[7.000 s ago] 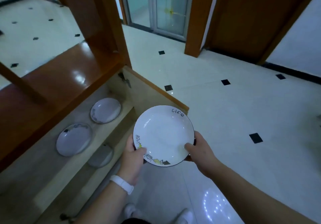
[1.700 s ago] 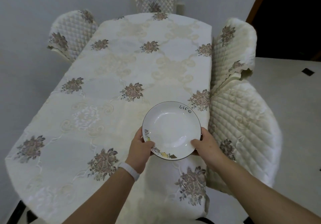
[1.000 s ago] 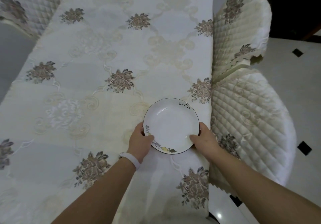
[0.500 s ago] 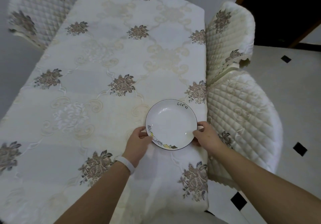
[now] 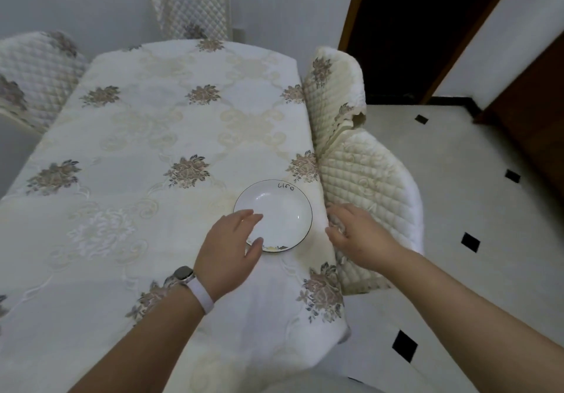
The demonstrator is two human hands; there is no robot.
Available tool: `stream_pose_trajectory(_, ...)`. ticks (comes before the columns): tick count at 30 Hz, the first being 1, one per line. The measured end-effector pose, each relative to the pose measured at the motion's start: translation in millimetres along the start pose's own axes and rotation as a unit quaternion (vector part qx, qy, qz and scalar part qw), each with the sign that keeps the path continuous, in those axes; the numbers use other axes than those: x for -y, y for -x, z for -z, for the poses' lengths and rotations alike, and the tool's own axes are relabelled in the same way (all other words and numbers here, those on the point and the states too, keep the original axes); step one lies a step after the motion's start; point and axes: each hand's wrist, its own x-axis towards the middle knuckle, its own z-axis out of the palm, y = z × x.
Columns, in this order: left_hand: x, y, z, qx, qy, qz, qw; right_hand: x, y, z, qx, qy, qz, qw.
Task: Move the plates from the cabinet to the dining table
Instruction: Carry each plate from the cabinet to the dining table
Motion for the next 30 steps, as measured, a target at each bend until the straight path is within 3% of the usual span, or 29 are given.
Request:
stream_pose_trajectory(8,-37,3,0,-0.032,-0.055,-0.134,0.989,13,82,13,-0.080,0.105,-0.020,0.991)
stream_pose_trajectory(14,-73,9,-11,0.009,-0.064,-0.197,0.978,3,131,21,-0.102,0.127,-0.056,0.985)
stream_pose_trajectory(22,-156,17,-23,0.000,-0.075,-0.267,0.961,-53,195,41,-0.155,0.119,-0.108,0.975)
stream_pose_trajectory(30,-281,32,-81,0.007,-0.125,-0.311,0.942,-158,286,69,-0.176,0.099,-0.143,0.969)
